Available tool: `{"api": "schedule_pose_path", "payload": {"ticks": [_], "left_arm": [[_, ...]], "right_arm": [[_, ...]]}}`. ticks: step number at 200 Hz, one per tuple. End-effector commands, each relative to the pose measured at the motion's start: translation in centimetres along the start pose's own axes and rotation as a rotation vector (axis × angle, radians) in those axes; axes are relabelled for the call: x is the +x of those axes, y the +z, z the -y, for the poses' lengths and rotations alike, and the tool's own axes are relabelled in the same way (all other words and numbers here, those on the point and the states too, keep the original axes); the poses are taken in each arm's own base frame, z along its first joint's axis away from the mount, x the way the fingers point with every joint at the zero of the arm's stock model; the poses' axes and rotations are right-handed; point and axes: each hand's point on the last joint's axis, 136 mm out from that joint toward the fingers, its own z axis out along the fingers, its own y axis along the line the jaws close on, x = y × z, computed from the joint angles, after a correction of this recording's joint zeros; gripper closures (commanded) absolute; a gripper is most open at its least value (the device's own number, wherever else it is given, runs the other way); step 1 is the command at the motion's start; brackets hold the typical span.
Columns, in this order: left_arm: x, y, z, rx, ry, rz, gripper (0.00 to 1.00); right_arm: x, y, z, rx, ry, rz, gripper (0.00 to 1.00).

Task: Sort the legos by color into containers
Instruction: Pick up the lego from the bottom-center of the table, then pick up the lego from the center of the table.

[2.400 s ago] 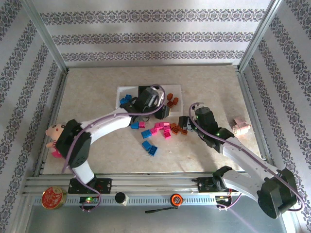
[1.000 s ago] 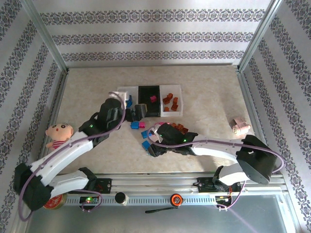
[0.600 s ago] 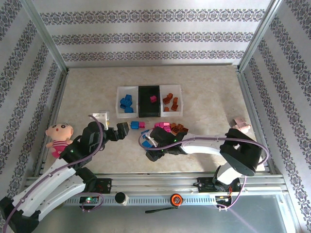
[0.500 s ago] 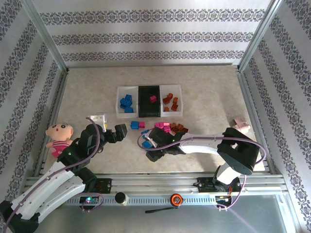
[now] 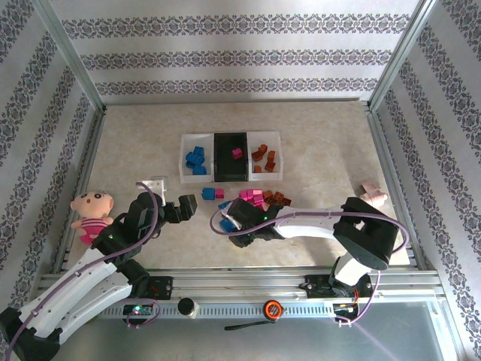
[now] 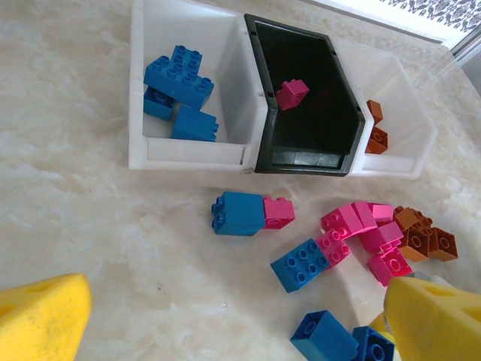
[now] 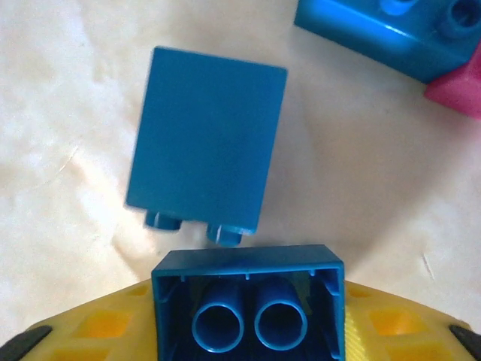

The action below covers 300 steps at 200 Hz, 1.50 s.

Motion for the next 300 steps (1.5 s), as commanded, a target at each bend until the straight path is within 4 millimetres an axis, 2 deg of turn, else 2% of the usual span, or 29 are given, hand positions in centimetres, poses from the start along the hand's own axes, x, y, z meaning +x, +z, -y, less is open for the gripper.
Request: {"api": "schedule_pose_path", "payload": {"ticks": [1,34,49,66,100,140,150,178,191,210,224,244,270,284,300], "left_arm": [[0.4,0.1,-1.3,-0.052,-0.002,0.000,0.00],[0.5,0.1,-2.5,-0.111,-0.015,0.014,0.00],[0.6,0.1,-2.6,-0.117,-0.025,0.016,0.00],[0.6,0.0,-2.6,-0.112,-0.027,0.018,0.00],[1.5,0.0,-2.9,-0.111,-0.035,-0.005,0.00],[2.4,-0.2,-2.4,-0.060,-0.063,-0.026,0.00],[2.6,-0.2,-2.2,-0.045,-0.068,-0.030,0.00],[2.9,0.0,-1.7,-0.017,-0.064,-0.050,0.00],[3.1,0.2,-1.6,-0.013,-0.064,-0.062,0.00],[3.5,0.5,-1.2,0.003,-0.065,-0.080,0.00],[3.6,0.7,-0.9,0.017,-0.063,-0.086,0.00],[3.6,1.0,-0.5,0.032,-0.055,-0.101,0.00],[3.8,1.5,0.2,0.050,-0.039,-0.132,0.00],[3.8,1.8,1.1,0.085,-0.031,-0.147,0.00],[4.1,2.4,2.2,0.123,-0.016,-0.183,0.00]], "right_arm": [[-1.3,-2.4,-1.0,-0.085,-0.002,0.091,0.60],[-6.3,-6.3,-1.3,-0.183,0.013,0.241,0.64],[-9.7,-7.6,-1.4,-0.223,0.021,0.306,0.64],[-13.7,-8.1,-1.0,-0.228,0.028,0.360,0.64],[-20.3,-6.4,0.9,-0.212,0.082,0.402,0.64],[-26.3,-3.2,5.4,-0.123,0.229,0.420,0.64],[-27.8,-3.0,6.4,-0.092,0.262,0.435,0.64],[-29.3,-1.0,9.9,0.024,0.381,0.427,0.62],[-29.7,-0.1,10.9,0.051,0.417,0.424,0.60],[-31.0,0.8,11.3,0.044,0.423,0.441,0.49],[-32.2,0.8,11.2,0.039,0.407,0.464,0.39],[-33.6,-0.5,11.5,0.045,0.398,0.516,0.30],[-34.5,-3.4,11.5,0.033,0.388,0.598,0.27],[-34.1,-5.1,11.4,0.037,0.384,0.631,0.27],[-32.8,-6.8,11.5,0.040,0.389,0.660,0.27]]}}
